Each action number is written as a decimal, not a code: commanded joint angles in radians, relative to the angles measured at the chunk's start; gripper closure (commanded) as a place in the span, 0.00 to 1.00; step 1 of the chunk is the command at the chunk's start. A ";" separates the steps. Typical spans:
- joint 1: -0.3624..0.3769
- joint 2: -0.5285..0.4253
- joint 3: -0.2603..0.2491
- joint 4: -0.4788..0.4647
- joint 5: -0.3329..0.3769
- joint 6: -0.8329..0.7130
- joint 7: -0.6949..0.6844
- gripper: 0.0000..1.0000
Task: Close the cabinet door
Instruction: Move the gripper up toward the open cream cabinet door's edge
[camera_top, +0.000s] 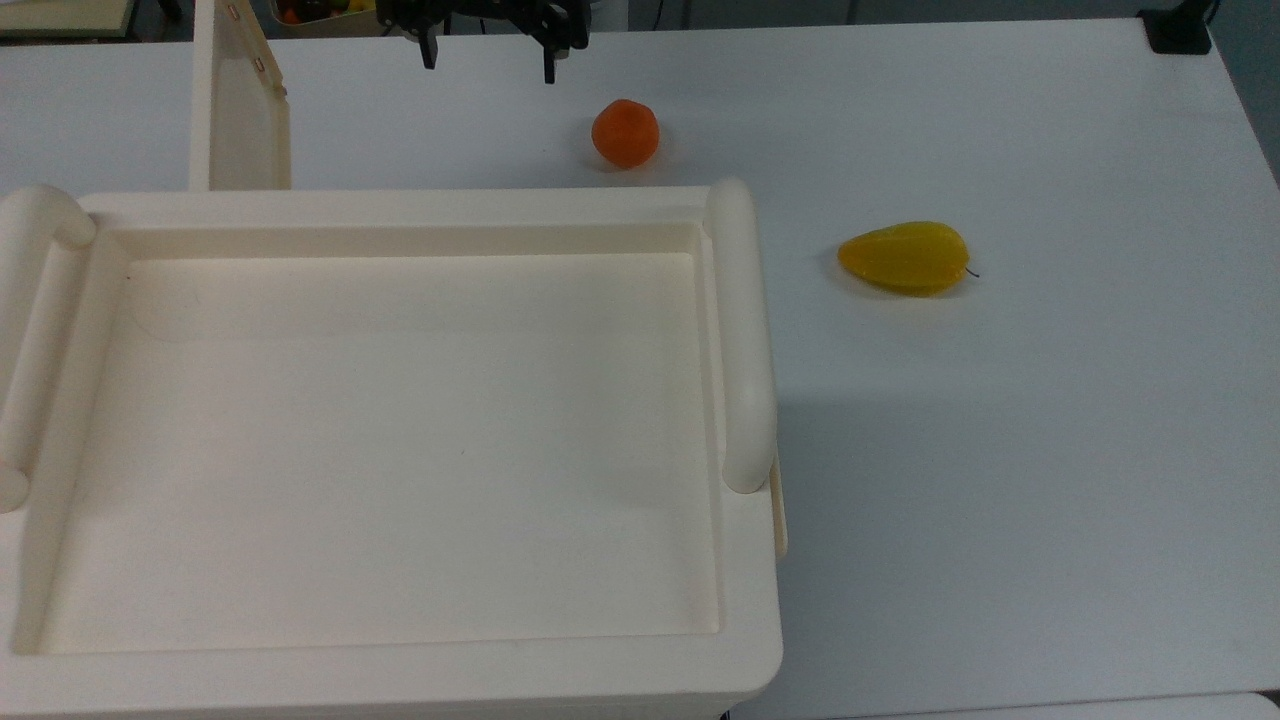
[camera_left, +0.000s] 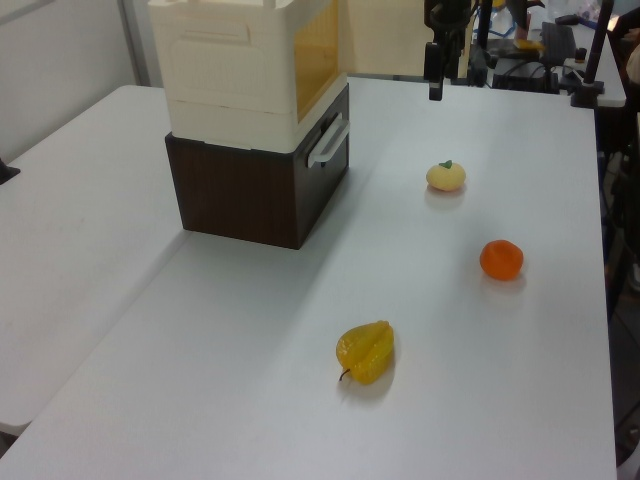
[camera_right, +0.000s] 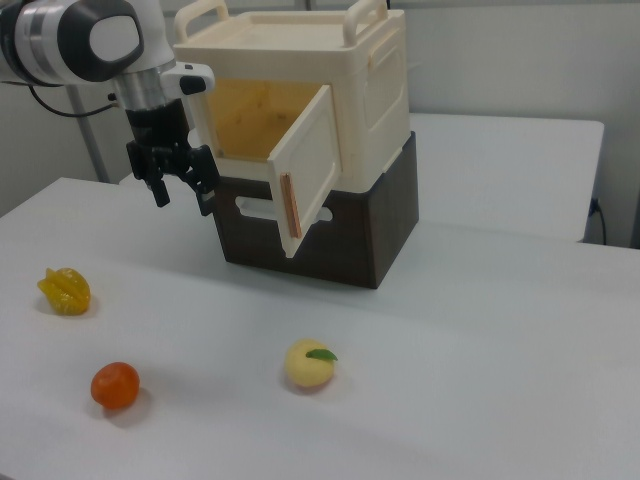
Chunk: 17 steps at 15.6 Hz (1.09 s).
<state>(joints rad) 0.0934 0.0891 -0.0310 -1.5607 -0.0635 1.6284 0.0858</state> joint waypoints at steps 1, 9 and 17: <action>-0.004 -0.029 -0.004 -0.033 0.002 0.036 -0.012 0.00; -0.003 -0.026 -0.004 -0.033 0.002 0.036 -0.012 0.00; -0.004 -0.023 -0.004 -0.032 0.002 0.033 -0.038 0.40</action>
<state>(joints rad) 0.0905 0.0891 -0.0311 -1.5608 -0.0635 1.6331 0.0847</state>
